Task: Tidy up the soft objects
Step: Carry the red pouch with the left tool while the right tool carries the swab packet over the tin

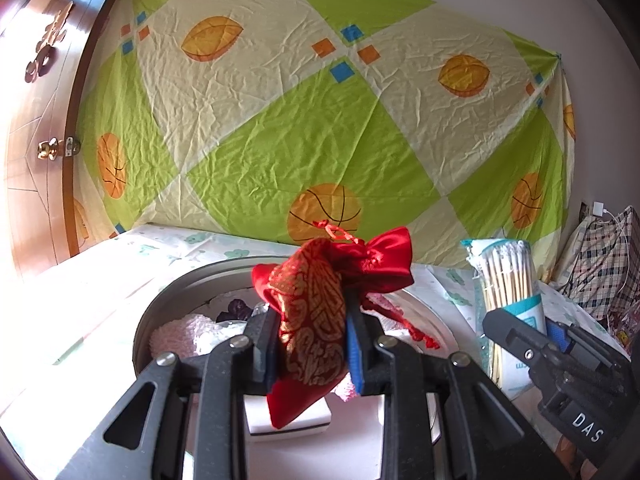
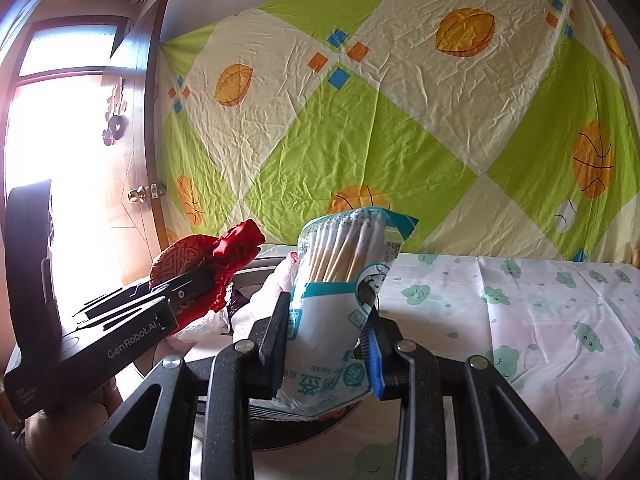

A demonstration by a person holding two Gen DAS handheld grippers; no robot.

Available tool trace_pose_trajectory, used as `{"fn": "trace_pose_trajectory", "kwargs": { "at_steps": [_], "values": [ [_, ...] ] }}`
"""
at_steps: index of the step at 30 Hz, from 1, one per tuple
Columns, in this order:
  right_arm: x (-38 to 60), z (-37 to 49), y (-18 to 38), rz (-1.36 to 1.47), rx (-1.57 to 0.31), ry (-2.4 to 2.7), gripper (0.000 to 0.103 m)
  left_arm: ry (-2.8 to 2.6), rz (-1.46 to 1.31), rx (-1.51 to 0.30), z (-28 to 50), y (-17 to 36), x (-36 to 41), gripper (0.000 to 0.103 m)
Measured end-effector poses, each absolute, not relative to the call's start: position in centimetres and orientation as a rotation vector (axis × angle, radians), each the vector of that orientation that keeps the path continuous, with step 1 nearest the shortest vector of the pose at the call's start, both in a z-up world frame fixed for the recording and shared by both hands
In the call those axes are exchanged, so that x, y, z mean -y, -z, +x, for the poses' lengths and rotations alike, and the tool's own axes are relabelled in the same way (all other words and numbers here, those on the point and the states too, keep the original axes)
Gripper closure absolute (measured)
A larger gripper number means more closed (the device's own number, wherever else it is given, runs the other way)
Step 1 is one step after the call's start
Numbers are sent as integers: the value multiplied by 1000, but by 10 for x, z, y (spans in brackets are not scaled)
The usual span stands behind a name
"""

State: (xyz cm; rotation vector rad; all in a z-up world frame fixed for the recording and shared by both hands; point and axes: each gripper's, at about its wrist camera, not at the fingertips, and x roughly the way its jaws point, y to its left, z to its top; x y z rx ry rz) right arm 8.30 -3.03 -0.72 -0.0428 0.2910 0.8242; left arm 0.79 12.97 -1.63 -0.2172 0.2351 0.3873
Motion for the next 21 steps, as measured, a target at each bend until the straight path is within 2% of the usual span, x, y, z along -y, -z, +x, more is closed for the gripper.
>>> {"fn": "trace_pose_trajectory", "kwargs": {
  "at_steps": [21],
  "values": [
    [9, 96, -16, -54, -303, -894, 68, -395, -187, -312, 14, 1, -158, 77]
  ]
}}
